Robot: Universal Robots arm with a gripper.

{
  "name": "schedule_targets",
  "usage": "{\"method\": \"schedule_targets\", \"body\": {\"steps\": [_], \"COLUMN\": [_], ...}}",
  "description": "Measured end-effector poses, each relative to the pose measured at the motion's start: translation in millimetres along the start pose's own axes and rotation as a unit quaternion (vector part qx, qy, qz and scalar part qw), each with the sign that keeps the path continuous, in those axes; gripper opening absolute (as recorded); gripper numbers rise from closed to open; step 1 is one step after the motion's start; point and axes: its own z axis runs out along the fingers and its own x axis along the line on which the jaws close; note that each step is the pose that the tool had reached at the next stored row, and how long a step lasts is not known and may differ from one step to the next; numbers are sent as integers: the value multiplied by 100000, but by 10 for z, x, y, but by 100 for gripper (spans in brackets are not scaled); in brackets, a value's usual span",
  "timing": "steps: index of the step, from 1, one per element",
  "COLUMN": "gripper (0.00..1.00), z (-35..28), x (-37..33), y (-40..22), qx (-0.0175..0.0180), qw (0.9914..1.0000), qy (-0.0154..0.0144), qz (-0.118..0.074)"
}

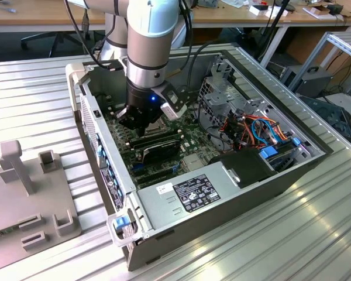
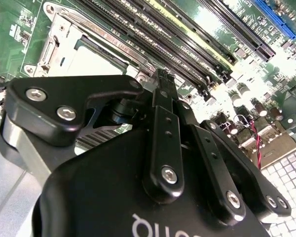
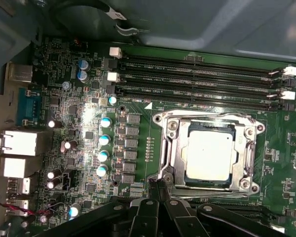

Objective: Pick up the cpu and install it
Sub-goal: 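Install the second cpu locking lever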

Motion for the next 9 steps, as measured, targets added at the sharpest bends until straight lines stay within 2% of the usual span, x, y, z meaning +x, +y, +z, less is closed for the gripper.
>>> {"method": "schedule_targets", "body": {"steps": [9], "gripper": [11], "z": [27], "x": [-1], "y": [28], "qx": [4], "qw": [100000], "qy": [-1], "qz": [-1]}}
